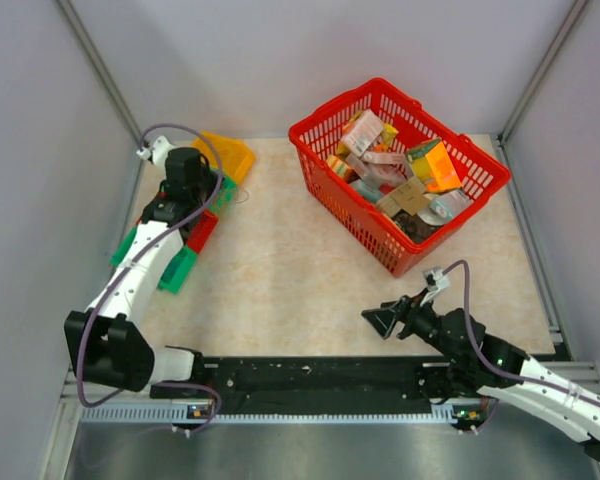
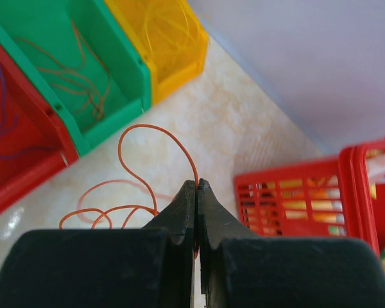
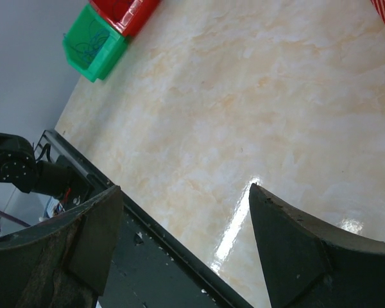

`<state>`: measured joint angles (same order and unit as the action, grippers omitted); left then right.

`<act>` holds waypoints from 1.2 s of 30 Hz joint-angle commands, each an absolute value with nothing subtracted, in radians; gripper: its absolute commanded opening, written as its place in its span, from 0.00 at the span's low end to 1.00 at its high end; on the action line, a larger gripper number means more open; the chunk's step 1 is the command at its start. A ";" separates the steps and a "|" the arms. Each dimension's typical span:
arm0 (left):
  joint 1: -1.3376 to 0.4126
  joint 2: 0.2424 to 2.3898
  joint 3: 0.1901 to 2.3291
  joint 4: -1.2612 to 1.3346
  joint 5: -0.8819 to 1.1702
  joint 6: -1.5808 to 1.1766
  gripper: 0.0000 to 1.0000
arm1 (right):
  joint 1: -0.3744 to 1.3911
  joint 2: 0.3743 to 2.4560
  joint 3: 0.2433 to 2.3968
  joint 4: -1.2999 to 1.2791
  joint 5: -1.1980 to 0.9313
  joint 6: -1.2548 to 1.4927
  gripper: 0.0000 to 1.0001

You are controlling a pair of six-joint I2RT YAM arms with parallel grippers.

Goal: Untangle the cables

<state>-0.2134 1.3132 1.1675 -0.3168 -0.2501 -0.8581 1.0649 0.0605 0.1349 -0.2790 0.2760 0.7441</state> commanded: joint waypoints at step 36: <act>0.153 1.639 1.249 0.094 0.020 -0.917 0.98 | 1.071 0.071 0.187 -0.299 0.308 0.753 0.79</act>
